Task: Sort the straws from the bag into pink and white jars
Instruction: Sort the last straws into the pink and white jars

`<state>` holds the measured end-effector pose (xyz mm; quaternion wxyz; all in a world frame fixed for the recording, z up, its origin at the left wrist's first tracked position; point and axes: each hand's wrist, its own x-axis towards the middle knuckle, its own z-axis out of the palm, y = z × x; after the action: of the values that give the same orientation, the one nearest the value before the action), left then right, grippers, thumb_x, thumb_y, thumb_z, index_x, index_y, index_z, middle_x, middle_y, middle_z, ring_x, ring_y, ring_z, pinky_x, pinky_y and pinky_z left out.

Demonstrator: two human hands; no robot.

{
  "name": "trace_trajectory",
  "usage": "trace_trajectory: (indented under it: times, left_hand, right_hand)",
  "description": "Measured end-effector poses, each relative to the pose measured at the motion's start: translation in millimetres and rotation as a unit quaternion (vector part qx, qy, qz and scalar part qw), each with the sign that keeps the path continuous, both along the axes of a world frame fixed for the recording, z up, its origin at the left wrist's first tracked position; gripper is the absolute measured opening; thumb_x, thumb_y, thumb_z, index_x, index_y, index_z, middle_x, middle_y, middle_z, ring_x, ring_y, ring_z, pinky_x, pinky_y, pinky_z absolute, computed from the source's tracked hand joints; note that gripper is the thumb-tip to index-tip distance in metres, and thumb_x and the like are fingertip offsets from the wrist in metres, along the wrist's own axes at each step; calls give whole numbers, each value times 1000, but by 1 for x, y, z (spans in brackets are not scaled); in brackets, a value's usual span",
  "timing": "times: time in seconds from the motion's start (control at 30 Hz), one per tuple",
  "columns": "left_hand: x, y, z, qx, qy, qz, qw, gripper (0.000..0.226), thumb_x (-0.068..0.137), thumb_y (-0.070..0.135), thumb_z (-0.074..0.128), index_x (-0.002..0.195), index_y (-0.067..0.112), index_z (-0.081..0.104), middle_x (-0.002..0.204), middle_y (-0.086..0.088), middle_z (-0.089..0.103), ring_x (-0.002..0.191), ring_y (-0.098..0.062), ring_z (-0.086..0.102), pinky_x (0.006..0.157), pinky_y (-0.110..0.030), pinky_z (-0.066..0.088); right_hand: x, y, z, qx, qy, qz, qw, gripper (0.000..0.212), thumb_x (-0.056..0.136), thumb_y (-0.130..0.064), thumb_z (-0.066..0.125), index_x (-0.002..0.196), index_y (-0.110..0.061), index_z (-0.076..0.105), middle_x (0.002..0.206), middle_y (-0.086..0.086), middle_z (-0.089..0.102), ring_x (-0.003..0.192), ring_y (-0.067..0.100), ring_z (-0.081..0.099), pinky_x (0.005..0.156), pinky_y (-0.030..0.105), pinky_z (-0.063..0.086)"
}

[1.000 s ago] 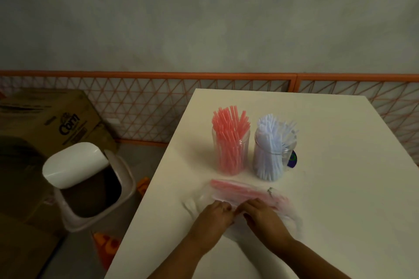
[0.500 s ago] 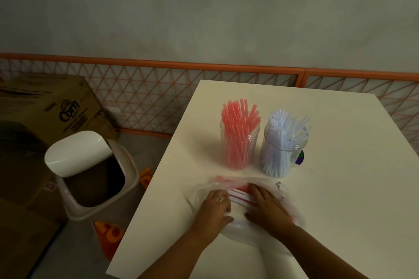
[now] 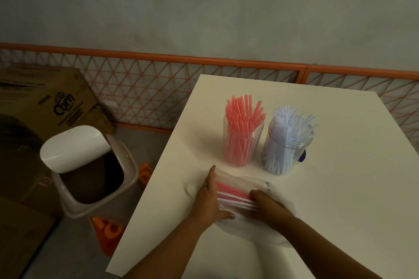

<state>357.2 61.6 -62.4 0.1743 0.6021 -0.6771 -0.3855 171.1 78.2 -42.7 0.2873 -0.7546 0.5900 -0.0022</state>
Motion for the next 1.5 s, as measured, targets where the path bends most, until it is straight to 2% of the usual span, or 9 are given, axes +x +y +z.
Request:
trace_trajectory:
  times: [0.17, 0.33, 0.57, 0.67, 0.77, 1.07, 1.17, 1.3, 1.5]
  left_hand:
    - [7, 0, -6, 13, 30, 8, 999, 139, 50, 32, 91, 143, 32, -13, 146, -1, 35, 132, -16, 40, 106, -26, 39]
    - [13, -1, -5, 12, 24, -46, 999, 134, 55, 38, 88, 145, 23, -11, 154, 1, 11, 142, -16, 18, 114, -28, 24]
    - [22, 7, -5, 117, 18, -7, 993, 153, 20, 64, 81, 144, 40, -5, 155, 1, 12, 141, -17, 18, 116, -32, 21]
    - [30, 9, -4, 135, 69, 32, 988, 142, 35, 34, 94, 144, 43, 3, 154, 3, 14, 141, -17, 20, 114, -29, 23]
    - [34, 10, 0, 160, 73, 26, 984, 145, 28, 45, 88, 144, 42, 1, 155, -1, 12, 142, -22, 18, 115, -34, 21]
    - [30, 3, -8, -4, -92, -117, 989, 139, 52, 59, 81, 136, 33, -27, 158, -1, -10, 145, -22, 6, 117, -37, 16]
    - [31, 4, -9, -37, -134, -138, 981, 138, 56, 59, 77, 142, 23, -25, 157, -5, -17, 146, -21, -3, 118, -33, 9]
    - [36, 7, -14, -25, -187, -142, 972, 135, 61, 65, 71, 142, 22, -27, 153, -6, -29, 144, -23, -16, 119, -38, 2]
    - [31, 15, 0, -73, -213, -137, 965, 110, 70, 77, 49, 148, 26, -11, 158, -6, 8, 144, -20, 12, 116, -34, 7]
  right_hand:
    - [-14, -5, 13, 23, -81, -139, 987, 34, 83, -19, 64, 116, -19, 58, 108, 4, 66, 94, 15, 60, 78, 21, 40]
    - [-15, -10, 34, 34, -139, -103, 984, 17, 73, -25, 76, 79, -29, 61, 68, -7, 66, 51, -2, 57, 54, 7, 43]
    - [6, 9, 14, 22, 5, 26, 999, 41, 73, -32, 72, 111, -21, 62, 111, 2, 65, 101, 18, 60, 84, 21, 42]
    - [13, 18, 4, 11, -11, 22, 1000, 39, 78, -32, 69, 114, -22, 57, 114, 1, 59, 96, 13, 54, 86, 18, 40]
    - [17, 24, 0, 8, -27, 2, 1000, 24, 85, -29, 61, 108, -24, 55, 108, 0, 56, 87, 8, 46, 76, 9, 39]
    - [0, 21, 1, 6, 11, -35, 999, 27, 84, -24, 60, 110, -17, 58, 110, 5, 61, 101, 20, 58, 82, 23, 41]
    - [-11, 13, 18, 19, -110, -94, 989, 17, 77, -15, 68, 94, -16, 65, 88, 5, 70, 78, 18, 64, 71, 24, 43]
    - [-24, 11, 37, 74, -409, -219, 882, 19, 68, -16, 70, 81, -5, 64, 68, 7, 67, 63, 21, 62, 65, 27, 53]
    - [-33, 5, 52, 64, -551, -251, 793, 22, 82, -15, 68, 98, -4, 59, 78, 11, 64, 76, 24, 63, 73, 34, 53]
